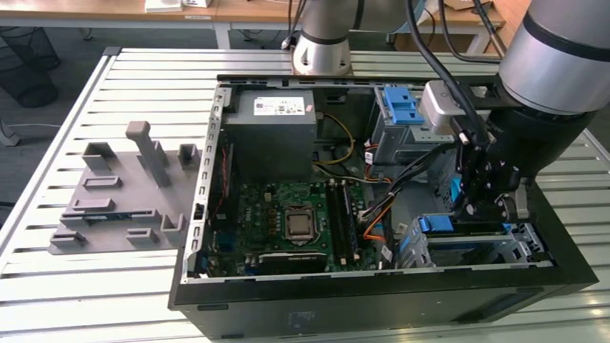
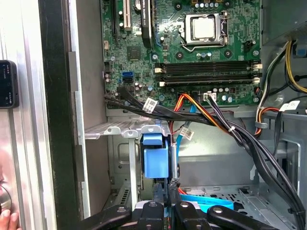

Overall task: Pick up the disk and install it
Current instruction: 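Insert the second disk wire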

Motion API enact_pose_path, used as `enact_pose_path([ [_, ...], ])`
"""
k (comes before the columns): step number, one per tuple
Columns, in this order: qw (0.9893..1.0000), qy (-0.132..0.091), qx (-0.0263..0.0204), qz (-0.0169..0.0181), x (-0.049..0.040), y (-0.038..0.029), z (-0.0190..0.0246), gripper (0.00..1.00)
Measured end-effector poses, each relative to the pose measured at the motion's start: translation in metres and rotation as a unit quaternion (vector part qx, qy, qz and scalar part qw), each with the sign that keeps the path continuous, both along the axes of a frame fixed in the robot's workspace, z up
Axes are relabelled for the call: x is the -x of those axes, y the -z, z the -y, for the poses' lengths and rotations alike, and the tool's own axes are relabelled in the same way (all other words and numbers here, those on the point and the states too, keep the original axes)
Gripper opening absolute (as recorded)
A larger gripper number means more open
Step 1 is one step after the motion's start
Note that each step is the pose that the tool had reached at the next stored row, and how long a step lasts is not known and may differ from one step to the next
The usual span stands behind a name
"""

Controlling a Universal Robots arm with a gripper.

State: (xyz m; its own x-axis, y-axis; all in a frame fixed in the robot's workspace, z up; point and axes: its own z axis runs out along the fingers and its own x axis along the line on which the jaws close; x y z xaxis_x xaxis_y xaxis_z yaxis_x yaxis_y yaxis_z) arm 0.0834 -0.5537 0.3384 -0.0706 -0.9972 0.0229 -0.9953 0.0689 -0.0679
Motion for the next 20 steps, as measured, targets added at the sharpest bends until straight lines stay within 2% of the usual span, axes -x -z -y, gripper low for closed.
enact_pose_path([
  [11, 1.0000, 0.000, -0.0039, -0.0002, -0.0025, 0.0038, 0.0000, 0.16],
  [20, 1.0000, 0.000, -0.0040, -0.0002, -0.0036, 0.0046, 0.0000, 0.16],
])
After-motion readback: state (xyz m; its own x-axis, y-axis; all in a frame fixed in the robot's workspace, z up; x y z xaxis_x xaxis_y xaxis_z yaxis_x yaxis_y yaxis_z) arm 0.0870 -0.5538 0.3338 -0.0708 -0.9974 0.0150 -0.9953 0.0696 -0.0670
